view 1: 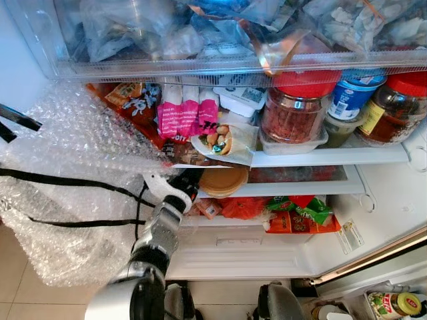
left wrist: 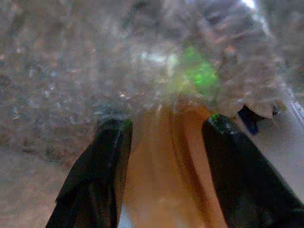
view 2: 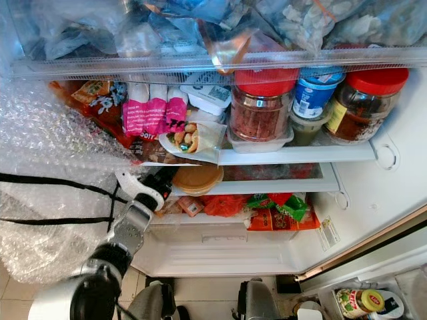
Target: Restocking fridge
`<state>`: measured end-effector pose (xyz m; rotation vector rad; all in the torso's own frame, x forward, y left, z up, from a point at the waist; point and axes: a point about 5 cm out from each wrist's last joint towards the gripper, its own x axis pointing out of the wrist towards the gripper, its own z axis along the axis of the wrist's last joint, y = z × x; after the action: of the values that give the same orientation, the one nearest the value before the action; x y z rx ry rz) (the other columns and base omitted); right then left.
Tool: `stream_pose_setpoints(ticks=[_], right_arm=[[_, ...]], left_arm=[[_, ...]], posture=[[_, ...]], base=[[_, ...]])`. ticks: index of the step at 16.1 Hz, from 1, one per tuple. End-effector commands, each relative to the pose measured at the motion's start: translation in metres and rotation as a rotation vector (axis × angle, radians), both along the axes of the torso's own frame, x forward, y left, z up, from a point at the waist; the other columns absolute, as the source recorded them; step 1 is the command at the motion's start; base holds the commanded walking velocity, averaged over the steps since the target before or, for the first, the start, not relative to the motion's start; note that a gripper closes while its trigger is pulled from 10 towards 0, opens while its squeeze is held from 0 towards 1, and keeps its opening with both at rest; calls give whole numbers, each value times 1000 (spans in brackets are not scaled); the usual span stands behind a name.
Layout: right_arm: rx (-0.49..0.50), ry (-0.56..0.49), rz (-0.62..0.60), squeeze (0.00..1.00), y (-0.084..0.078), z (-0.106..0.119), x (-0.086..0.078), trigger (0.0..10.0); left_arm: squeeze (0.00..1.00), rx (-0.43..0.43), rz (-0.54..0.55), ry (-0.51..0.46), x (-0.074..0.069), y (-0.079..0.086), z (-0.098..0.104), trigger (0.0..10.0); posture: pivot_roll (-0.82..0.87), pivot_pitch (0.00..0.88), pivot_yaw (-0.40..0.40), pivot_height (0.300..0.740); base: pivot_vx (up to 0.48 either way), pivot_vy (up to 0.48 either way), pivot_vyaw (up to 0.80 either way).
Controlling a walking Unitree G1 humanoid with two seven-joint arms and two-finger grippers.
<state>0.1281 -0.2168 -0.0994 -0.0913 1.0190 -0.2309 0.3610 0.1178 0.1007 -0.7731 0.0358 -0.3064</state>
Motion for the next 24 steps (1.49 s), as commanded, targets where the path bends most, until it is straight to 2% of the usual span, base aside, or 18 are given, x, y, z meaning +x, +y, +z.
stream_pose_setpoints(ticks=[1,2,6,12,14,18,23,24], right_arm=[[44,37,25,0,14,-6,-9,10000],[43,37,25,0,14,-6,-9,10000],[42,33,23,0,14,-5,-7,10000],[39,30,25,0,13,-5,-6,10000],[39,27,28,0,14,-4,-5,10000],[39,30,28,0,15,-5,-6,10000],[37,32,30,0,13,-5,-7,10000],[36,29,31,0,12,-4,-5,10000]], left_arm=[[0,60,-9,-49,-1,3,5,10000],[0,116,-24,-69,-4,3,4,10000],[0,251,-65,-124,-14,-1,2,10000],[0,279,-44,-119,-22,5,0,10000],[0,222,-38,-102,-23,7,2,10000],[0,237,-34,-88,-31,16,-2,10000],[0,368,-148,-91,-49,14,-14,10000],[0,447,-191,-121,-53,12,-14,10000]], posture=[[-55,167,67,644],[-56,166,68,644],[-58,163,71,644],[-53,159,70,644],[-56,160,70,644],[-54,162,71,644],[-54,160,69,644],[-53,159,67,644]], base=[[0,0,0],[0,0,0],[0,0,0],[0,0,0],[0,0,0],[0,0,0],[0,0,0],[0,0,0]])
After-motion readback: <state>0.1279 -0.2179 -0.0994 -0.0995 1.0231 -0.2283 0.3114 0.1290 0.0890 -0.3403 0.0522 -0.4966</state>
